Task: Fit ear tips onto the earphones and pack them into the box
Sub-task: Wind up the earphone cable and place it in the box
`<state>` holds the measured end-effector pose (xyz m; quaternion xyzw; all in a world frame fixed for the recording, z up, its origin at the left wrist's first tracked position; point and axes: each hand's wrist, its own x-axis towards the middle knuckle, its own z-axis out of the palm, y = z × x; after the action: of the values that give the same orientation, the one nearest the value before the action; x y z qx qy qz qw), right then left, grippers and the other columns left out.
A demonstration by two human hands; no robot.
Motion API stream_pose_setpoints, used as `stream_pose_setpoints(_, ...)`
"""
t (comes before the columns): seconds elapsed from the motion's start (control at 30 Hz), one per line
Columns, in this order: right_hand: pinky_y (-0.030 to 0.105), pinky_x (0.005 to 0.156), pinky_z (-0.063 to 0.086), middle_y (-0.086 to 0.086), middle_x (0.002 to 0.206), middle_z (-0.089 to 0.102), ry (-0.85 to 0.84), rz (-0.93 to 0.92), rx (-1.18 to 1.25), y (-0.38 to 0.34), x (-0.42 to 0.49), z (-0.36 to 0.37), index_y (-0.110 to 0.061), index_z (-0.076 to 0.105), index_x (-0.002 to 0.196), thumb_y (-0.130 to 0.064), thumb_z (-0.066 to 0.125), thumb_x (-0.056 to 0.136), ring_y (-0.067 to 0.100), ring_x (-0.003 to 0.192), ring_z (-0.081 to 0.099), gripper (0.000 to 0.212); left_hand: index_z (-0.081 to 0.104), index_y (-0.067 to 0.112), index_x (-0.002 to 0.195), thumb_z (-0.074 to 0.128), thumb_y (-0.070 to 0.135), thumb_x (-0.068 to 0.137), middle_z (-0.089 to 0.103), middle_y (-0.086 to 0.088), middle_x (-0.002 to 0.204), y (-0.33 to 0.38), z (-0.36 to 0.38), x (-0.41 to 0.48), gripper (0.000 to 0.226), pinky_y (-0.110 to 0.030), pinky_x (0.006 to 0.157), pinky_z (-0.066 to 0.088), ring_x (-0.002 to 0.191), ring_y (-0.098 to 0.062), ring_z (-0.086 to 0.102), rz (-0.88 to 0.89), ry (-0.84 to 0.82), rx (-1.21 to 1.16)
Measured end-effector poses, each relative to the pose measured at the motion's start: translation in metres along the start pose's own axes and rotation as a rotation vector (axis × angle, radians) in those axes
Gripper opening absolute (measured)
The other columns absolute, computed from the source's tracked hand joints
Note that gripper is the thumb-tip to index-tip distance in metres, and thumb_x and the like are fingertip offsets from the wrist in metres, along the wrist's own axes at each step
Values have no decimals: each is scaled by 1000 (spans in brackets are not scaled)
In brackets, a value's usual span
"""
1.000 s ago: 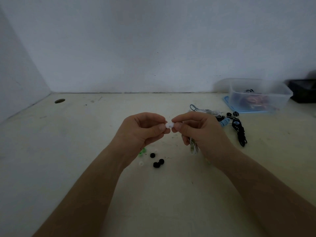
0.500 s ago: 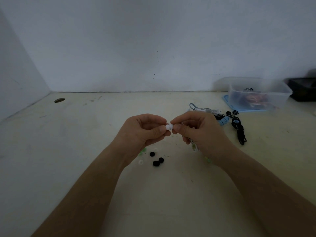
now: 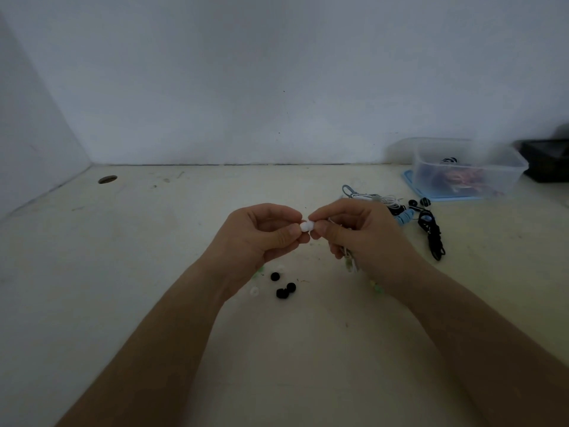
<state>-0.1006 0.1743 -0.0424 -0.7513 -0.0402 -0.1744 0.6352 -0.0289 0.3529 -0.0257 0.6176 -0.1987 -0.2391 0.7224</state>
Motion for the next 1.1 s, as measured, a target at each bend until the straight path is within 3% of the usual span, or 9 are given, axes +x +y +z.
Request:
stream_pose_setpoints(0.1, 28, 54, 49, 10, 77, 73, 0, 8, 26, 0, 0, -1, -13, 76, 94, -9, 71, 88, 17, 56, 57, 9, 71, 6, 92, 78, 17, 60, 75, -18, 92, -1, 0, 0, 34, -24, 73, 58, 86, -24, 73, 8, -8, -2)
stream_pose_setpoints(0.27, 19, 54, 48, 0, 70, 71, 6, -47, -132, -2, -1, 0, -18, 77, 90, -12, 72, 88, 11, 55, 59, 8, 72, 6, 95, 78, 17, 64, 75, -18, 94, -3, -2, 1, 33, -26, 76, 57, 89, -27, 73, 3, 6, 71)
stream_pose_setpoints(0.43, 28, 55, 49, 7, 76, 73, -4, 1, 18, 2, 0, 0, -12, 75, 95, -8, 69, 89, 15, 56, 57, 10, 71, 6, 96, 78, 20, 63, 75, -19, 95, 0, -1, 0, 37, -25, 75, 58, 88, -25, 73, 21, -8, 30)
stream_pose_setpoints(0.6, 27, 54, 50, 10, 78, 73, -9, 69, 192, 0, 1, 1, -10, 74, 96, -14, 70, 83, 16, 56, 55, 14, 71, 11, 106, 65, 17, 90, 75, -8, 99, 0, 1, 0, 19, -24, 73, 56, 88, -20, 72, 31, 28, 89)
stream_pose_setpoints(0.77, 26, 54, 50, 8, 70, 69, -34, 52, 126, 0, -2, 4, -9, 73, 96, -5, 68, 89, 16, 54, 56, 10, 66, 23, 121, 65, 31, 88, 74, -1, 110, 1, 6, -2, 35, -25, 78, 56, 100, -19, 71, 8, -72, 145)
stream_pose_setpoints(0.93, 28, 56, 50, 2, 64, 65, -39, 58, 78, -2, -5, 5, -11, 69, 89, -7, 72, 87, 15, 54, 56, 5, 70, 18, 115, 69, 30, 83, 75, -4, 105, 0, 7, -3, 35, -23, 77, 54, 96, -16, 71, 41, -91, 200)
stream_pose_setpoints(1.1, 33, 58, 50, 4, 72, 71, -23, 80, 37, -2, -6, 6, -9, 59, 92, -12, 75, 86, 15, 56, 59, 17, 73, 16, 103, 71, 19, 87, 75, -7, 91, -3, 4, 0, 16, -24, 71, 53, 83, -15, 70, 81, -16, 276)
